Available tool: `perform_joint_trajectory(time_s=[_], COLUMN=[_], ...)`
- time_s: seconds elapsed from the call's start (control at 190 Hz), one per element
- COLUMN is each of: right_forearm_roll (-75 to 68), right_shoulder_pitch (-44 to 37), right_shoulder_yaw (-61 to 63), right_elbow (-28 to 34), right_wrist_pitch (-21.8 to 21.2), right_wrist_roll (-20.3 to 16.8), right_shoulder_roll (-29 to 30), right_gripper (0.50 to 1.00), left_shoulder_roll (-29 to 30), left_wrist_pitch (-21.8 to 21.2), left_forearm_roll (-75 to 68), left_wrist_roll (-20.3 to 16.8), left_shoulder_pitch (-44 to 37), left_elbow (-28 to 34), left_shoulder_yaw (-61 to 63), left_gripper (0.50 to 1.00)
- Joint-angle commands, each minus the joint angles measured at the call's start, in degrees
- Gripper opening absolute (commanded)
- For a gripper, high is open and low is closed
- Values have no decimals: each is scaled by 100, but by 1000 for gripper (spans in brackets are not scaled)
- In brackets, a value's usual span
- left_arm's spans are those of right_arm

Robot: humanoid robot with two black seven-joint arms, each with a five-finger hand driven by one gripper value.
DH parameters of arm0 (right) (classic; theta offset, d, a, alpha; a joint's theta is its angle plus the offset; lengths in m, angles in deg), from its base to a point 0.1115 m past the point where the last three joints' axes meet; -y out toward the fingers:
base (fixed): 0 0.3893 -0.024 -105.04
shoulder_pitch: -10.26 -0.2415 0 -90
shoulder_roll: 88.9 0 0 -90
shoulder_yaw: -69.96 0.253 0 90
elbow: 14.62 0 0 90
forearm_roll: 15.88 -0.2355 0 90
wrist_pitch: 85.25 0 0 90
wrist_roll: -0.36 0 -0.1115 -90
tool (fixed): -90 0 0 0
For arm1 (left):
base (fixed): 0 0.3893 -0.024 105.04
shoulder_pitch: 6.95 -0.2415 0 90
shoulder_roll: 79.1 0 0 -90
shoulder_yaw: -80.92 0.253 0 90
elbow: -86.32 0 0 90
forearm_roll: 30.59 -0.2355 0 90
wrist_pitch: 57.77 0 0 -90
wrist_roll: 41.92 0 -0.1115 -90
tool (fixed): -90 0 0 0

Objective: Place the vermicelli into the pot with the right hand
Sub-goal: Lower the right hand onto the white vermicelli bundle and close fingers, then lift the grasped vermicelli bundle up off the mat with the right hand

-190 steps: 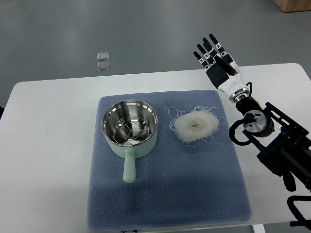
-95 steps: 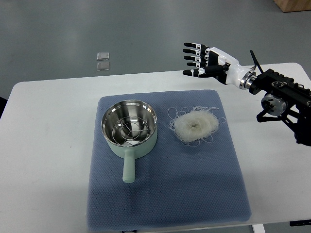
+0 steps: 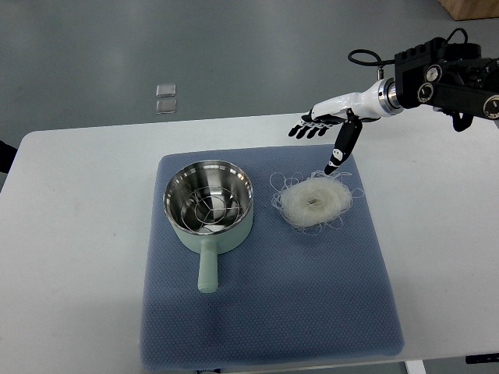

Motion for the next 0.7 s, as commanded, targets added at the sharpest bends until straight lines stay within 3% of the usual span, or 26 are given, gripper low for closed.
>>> perform_joint_trajectory(time_s=[0.0,0.696], right_forearm_roll=[17,606], right_shoulder_pitch=[-204,464], right_shoulder_yaw=[-339,-489], right_elbow=[206,92], right_wrist_pitch=[-91,674], right_wrist_roll=[-89,-115], right_shoulder_roll=[137,664], right_gripper=[930,928], left_shoulder_roll=[0,0], left_wrist_pitch=[4,-5], left_forearm_roll=[1,1], left_wrist_roll=[0,0], left_shoulder_pitch=[1,1], left_elbow=[0,27], left_shoulder_yaw=[0,0], left_gripper=[1000,1000])
